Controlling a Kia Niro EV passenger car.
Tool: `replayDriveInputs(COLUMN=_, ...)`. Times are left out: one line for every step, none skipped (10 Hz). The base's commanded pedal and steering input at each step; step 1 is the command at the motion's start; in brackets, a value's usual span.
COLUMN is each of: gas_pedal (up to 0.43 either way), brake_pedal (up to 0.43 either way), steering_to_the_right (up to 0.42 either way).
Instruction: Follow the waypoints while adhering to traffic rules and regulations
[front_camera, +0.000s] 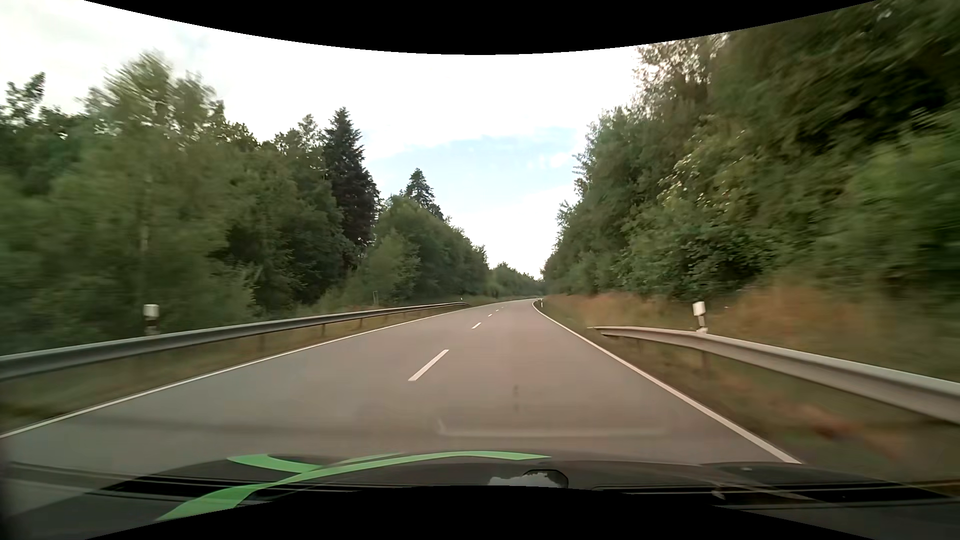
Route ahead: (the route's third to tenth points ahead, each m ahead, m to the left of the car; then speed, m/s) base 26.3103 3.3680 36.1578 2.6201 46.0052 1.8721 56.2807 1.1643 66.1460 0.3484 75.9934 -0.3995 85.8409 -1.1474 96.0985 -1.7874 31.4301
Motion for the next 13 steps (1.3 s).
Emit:
replayDriveInputs(gas_pedal=0.409, brake_pedal=0.0, steering_to_the_right=0.004)
replayDriveInputs(gas_pedal=0.39, brake_pedal=0.0, steering_to_the_right=0.004)
replayDriveInputs(gas_pedal=0.39, brake_pedal=0.0, steering_to_the_right=0.004)
replayDriveInputs(gas_pedal=0.39, brake_pedal=0.0, steering_to_the_right=0.004)
replayDriveInputs(gas_pedal=0.39, brake_pedal=0.0, steering_to_the_right=0.004)
replayDriveInputs(gas_pedal=0.39, brake_pedal=0.0, steering_to_the_right=0.004)
replayDriveInputs(gas_pedal=0.398, brake_pedal=0.0, steering_to_the_right=0.004)
replayDriveInputs(gas_pedal=0.398, brake_pedal=0.0, steering_to_the_right=0.004)
replayDriveInputs(gas_pedal=0.39, brake_pedal=0.0, steering_to_the_right=0.004)
replayDriveInputs(gas_pedal=0.39, brake_pedal=0.0, steering_to_the_right=0.005)
replayDriveInputs(gas_pedal=0.39, brake_pedal=0.0, steering_to_the_right=0.005)
replayDriveInputs(gas_pedal=0.39, brake_pedal=0.0, steering_to_the_right=0.005)
replayDriveInputs(gas_pedal=0.398, brake_pedal=0.0, steering_to_the_right=0.004)
